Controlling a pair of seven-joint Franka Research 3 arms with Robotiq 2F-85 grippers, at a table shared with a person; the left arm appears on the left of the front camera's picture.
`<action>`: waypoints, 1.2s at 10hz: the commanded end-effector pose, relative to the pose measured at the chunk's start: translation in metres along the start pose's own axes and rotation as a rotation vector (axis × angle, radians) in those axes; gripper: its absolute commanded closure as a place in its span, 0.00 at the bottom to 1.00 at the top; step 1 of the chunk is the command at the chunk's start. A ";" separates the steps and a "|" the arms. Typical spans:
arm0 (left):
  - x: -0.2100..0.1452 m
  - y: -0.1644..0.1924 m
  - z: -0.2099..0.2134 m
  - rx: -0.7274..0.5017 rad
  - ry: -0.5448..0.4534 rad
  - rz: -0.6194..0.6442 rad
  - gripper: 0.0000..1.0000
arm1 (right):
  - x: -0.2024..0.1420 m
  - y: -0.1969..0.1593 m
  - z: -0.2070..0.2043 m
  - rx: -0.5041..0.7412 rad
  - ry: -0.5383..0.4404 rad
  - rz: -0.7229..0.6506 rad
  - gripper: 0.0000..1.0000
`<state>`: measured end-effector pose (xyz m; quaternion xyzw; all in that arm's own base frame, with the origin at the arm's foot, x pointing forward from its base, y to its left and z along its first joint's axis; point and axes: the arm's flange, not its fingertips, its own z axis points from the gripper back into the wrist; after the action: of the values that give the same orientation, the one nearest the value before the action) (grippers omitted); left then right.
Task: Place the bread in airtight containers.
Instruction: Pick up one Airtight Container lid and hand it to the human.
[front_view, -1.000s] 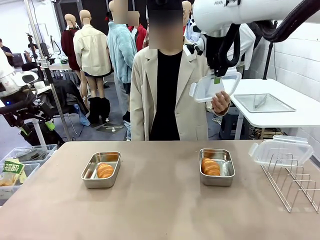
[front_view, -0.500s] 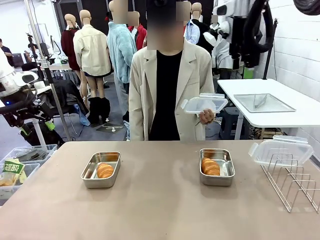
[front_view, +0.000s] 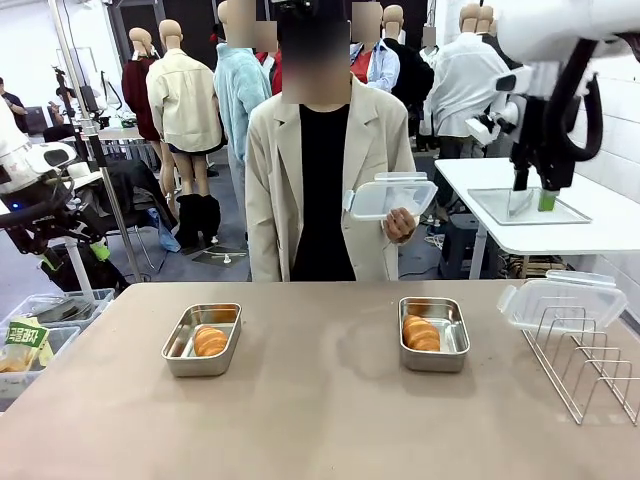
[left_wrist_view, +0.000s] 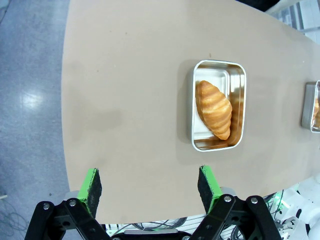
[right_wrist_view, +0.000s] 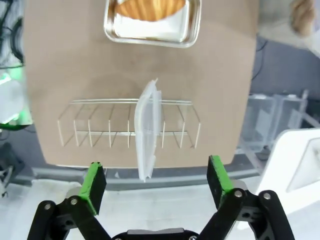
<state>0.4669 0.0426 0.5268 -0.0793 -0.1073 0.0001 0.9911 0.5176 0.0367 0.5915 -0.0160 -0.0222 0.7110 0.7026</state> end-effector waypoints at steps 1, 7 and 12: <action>0.001 0.001 0.002 0.016 0.000 -0.001 0.00 | -0.019 0.009 -0.026 -0.020 -0.054 0.011 0.00; 0.001 0.001 0.002 0.016 0.000 -0.001 0.00 | -0.051 -0.004 -0.073 -0.007 -0.129 0.011 0.00; 0.001 0.001 0.002 0.016 0.000 -0.001 0.00 | -0.049 -0.006 -0.071 0.013 -0.098 -0.005 0.00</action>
<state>0.4669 0.0425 0.5268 -0.0793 -0.1072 0.0000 0.9911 0.5277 -0.0113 0.5209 0.0250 -0.0506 0.7084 0.7036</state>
